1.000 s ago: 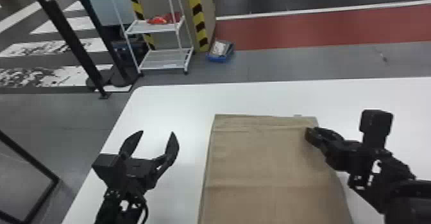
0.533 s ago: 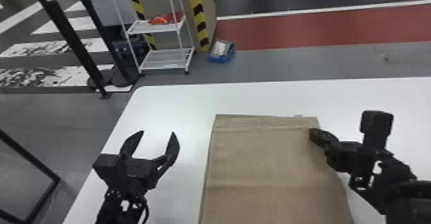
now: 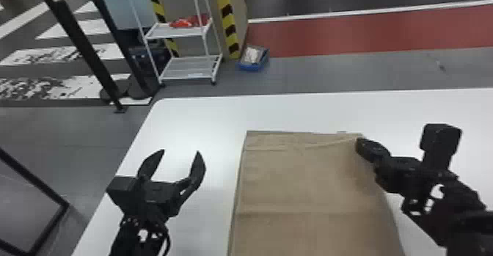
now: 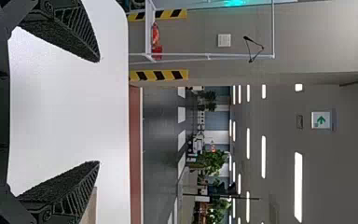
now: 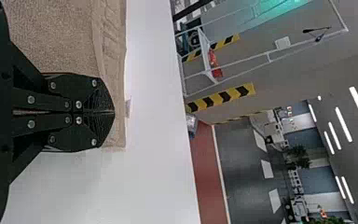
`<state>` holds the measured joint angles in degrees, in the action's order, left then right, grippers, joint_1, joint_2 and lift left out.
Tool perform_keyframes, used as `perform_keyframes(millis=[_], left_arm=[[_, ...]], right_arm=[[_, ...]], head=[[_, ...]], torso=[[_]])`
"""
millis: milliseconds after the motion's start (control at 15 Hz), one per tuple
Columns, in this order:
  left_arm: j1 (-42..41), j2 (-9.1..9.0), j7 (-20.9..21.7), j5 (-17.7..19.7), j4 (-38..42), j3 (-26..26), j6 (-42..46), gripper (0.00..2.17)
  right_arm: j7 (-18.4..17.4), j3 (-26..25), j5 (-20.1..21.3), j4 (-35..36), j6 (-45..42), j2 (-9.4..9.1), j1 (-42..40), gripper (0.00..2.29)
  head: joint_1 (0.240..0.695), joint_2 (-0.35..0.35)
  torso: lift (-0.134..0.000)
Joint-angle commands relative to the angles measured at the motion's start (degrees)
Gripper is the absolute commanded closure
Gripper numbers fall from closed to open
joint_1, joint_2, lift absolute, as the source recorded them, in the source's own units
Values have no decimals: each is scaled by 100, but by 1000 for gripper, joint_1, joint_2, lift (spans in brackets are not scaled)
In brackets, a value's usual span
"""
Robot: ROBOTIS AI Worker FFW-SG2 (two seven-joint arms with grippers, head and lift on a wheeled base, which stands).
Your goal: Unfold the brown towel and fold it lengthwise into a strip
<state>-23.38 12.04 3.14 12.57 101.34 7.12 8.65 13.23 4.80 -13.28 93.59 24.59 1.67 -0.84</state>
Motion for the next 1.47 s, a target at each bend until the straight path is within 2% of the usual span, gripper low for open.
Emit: perform_keyframes(millis=[0,333,667,800,1067,1267,1400], left_arm=[[0,0,-6,0,0,0,0,103],[-9,18,-6,26,18,79,18,103],[-114,18,-77,158,176,475,18,103],[-132,18,-138,290,193,686,18,103],[-237,18,-481,466,290,1046,35,103],[-255,18,-718,510,317,1090,35,100],[-255,9,-736,510,308,1072,18,100]], right_arm=[[13,21,-7,326,-19,0,-171,1187],[110,425,-43,915,-19,0,-417,1214],[215,1497,63,1328,-90,44,-461,1214],[233,1875,124,1328,-90,35,-303,1214],[251,2490,247,968,-54,9,66,1214],[277,2895,265,476,-37,-9,347,1210],[330,3097,265,124,-37,-88,514,1190]], head=[[695,233],[695,251],[695,350],[695,350],[695,350],[695,350],[695,350]], torso=[[-125],[-125],[-125],[-125],[-125],[-125],[-125]])
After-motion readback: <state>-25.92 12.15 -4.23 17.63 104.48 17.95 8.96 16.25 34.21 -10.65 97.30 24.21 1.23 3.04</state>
